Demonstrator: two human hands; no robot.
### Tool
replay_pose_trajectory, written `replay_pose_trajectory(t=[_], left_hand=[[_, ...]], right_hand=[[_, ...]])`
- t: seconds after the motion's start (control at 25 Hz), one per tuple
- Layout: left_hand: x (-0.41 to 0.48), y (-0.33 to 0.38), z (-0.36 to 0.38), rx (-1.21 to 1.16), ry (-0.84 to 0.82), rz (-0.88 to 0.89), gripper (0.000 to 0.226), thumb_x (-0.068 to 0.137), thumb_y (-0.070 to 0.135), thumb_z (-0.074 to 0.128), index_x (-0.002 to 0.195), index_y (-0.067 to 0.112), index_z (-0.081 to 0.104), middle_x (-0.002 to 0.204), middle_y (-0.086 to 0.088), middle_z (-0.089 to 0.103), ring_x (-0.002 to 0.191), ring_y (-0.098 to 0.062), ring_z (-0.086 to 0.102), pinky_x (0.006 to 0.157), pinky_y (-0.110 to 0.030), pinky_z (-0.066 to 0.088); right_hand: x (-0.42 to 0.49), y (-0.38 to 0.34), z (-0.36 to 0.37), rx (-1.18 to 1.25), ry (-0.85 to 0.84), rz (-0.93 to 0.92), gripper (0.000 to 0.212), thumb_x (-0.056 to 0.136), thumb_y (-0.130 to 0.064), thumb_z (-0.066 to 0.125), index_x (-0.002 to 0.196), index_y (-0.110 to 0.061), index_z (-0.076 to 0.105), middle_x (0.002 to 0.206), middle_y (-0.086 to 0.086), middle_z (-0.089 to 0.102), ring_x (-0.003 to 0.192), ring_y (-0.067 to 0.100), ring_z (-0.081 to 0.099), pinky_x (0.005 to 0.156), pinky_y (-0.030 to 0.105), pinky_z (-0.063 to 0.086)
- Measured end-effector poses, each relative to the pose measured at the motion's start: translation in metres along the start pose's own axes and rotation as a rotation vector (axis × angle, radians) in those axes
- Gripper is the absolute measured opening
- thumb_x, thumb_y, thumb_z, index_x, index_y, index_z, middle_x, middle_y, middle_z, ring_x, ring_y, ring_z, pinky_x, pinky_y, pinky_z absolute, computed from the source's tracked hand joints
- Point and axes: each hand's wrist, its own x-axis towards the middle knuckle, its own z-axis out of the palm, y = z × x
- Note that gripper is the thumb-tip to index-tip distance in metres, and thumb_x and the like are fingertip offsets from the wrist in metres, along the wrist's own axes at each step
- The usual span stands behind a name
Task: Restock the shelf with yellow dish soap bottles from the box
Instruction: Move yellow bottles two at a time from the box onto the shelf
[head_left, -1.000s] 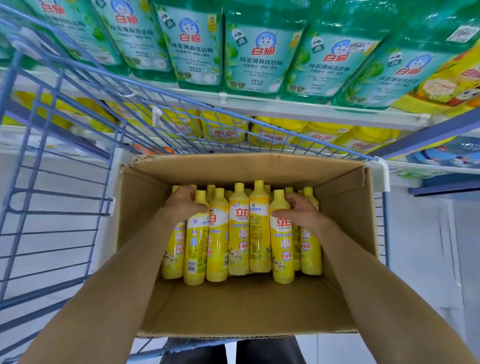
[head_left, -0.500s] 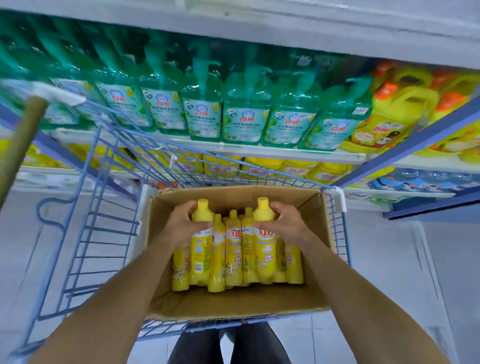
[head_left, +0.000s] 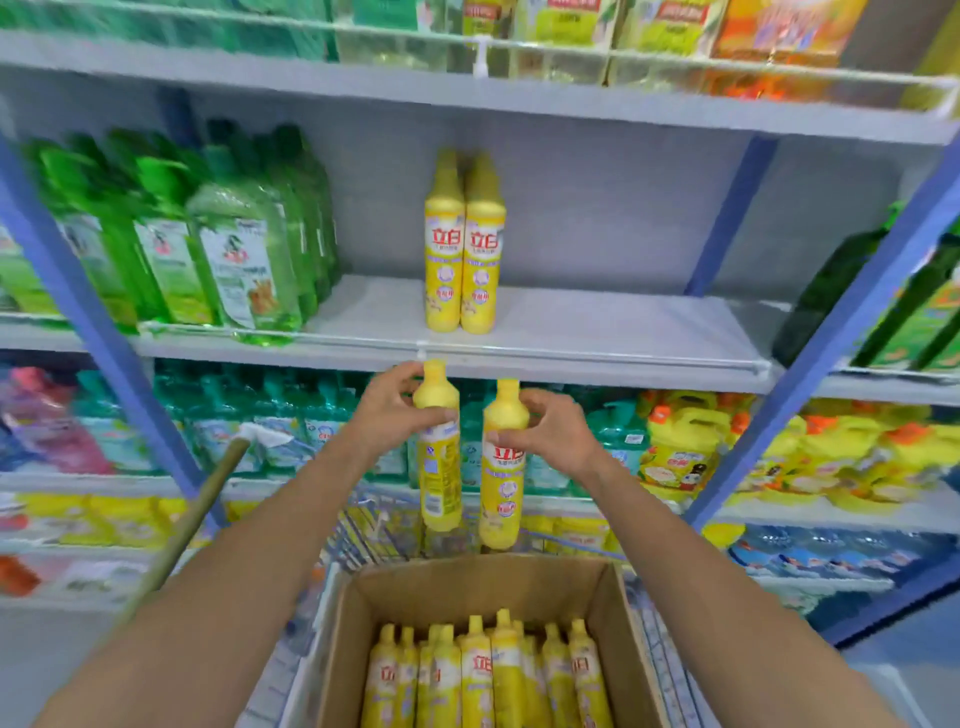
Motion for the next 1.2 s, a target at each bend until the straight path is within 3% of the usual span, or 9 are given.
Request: replay_pose_trajectory(t=[0.12,0.24,0.44,0.56,0.72,0.84,1.08,1.2], left_hand=[[0.017,0.053,-0.012,0.017,0.043,0.112,0.05,0.07,0.002,0.088,0.115,0.011,0.067,0.102,-0.009,0.072,0.085,-0.016,0.069,0.072,-0.025,0.059],[0.038,0.098,-0.02,0.039,0.108,0.222,0.048,0.069,0.004,0.088,0.112,0.011,0.068,0.099,-0.003,0.073,0.083,-0.012,0.068,0.074,-0.024,0.057],[0.078,0.163,-0.034,0.069,0.154,0.324,0.051,0.07,0.011,0.09,0.116,0.014,0.067,0.108,-0.009,0.072,0.09,-0.02,0.07,0.066,-0.032,0.061],[0.099,0.186,-0.037,0.123,0.214,0.368,0.052,0.07,0.011,0.09,0.116,0.011,0.066,0.109,-0.01,0.07,0.091,-0.019,0.068,0.064,-0.024,0.06],[0.126,0.184,-0.04,0.191,0.246,0.363,0.052,0.068,0.014,0.091,0.114,0.014,0.067,0.107,-0.007,0.07,0.096,-0.021,0.067,0.063,-0.018,0.056],[0.137,0.167,-0.041,0.177,0.255,0.332,0.051,0.067,0.011,0.091,0.112,0.016,0.067,0.104,-0.006,0.07,0.096,-0.023,0.067,0.062,-0.02,0.057],[0.156,0.142,-0.046,0.102,0.24,0.325,0.049,0.066,0.014,0.092,0.108,0.022,0.068,0.102,-0.002,0.072,0.097,-0.023,0.069,0.079,-0.038,0.06],[0.162,0.14,-0.044,0.138,0.243,0.333,0.052,0.064,0.022,0.093,0.111,0.018,0.069,0.101,0.0,0.072,0.095,-0.021,0.07,0.083,-0.045,0.06]], right_hand=[[0.018,-0.041,-0.019,0.002,0.057,-0.117,0.042,0.066,-0.017,0.093,0.103,-0.021,0.075,0.099,-0.002,0.079,0.088,0.012,0.074,0.084,0.033,0.06],[0.038,-0.081,-0.038,0.046,0.1,-0.198,0.047,0.068,-0.017,0.093,0.111,-0.019,0.074,0.1,-0.004,0.078,0.089,0.011,0.073,0.085,0.032,0.061],[0.086,-0.135,-0.072,0.119,0.138,-0.311,0.049,0.067,-0.026,0.093,0.112,-0.018,0.074,0.1,-0.002,0.078,0.093,0.017,0.075,0.085,0.04,0.061],[0.113,-0.161,-0.084,0.135,0.19,-0.388,0.053,0.067,-0.029,0.093,0.115,-0.019,0.073,0.1,-0.002,0.078,0.094,0.017,0.074,0.085,0.04,0.061],[0.139,-0.175,-0.083,0.131,0.224,-0.426,0.063,0.062,-0.042,0.09,0.118,-0.022,0.07,0.101,-0.003,0.077,0.096,0.021,0.073,0.085,0.045,0.061],[0.152,-0.164,-0.07,0.106,0.233,-0.389,0.06,0.066,-0.036,0.091,0.119,-0.02,0.07,0.101,-0.003,0.076,0.094,0.019,0.073,0.085,0.045,0.061],[0.158,-0.138,-0.043,0.073,0.202,-0.303,0.057,0.072,-0.021,0.091,0.123,-0.016,0.067,0.102,-0.004,0.074,0.089,0.006,0.071,0.083,0.029,0.059],[0.162,-0.133,-0.042,0.036,0.219,-0.297,0.061,0.07,-0.029,0.092,0.125,-0.018,0.067,0.106,-0.003,0.075,0.093,0.01,0.073,0.085,0.034,0.061]])
